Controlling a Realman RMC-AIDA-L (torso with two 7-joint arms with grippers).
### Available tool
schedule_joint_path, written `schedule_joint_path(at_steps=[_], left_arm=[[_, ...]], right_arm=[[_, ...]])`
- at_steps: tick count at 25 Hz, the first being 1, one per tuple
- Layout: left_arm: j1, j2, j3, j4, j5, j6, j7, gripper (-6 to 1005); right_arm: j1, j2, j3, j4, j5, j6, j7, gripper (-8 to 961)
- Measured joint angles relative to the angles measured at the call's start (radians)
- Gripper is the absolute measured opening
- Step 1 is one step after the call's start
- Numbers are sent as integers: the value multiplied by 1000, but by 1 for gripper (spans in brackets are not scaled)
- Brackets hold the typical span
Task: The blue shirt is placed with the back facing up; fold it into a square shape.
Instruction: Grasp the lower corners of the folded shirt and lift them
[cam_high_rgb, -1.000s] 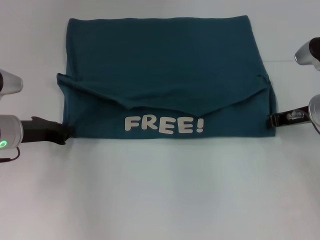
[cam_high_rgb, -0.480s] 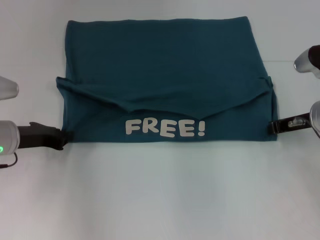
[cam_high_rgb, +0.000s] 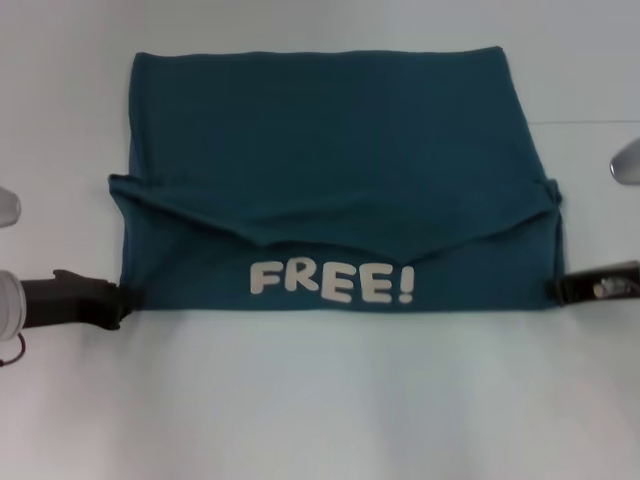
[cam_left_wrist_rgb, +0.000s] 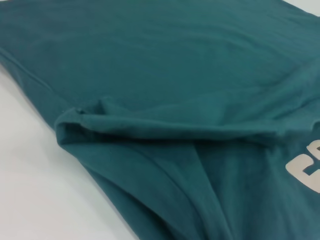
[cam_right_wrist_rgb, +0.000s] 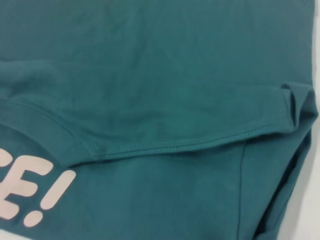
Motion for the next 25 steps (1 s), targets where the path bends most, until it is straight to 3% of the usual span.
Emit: schedule_joint_path(at_steps=[7,15,25], left_arm=[[77,-36,2,105,-23,89,16,53],[174,-46,-4,179,-73,185,27,52],[229,-48,-6,217,-90,241,33,53]], right_arm=[[-167,0,-102,-161,36,4,9,24],[-282,1,-152,-271,46,8,7,24],[-375,4,-203,-359,63,0,4,24]])
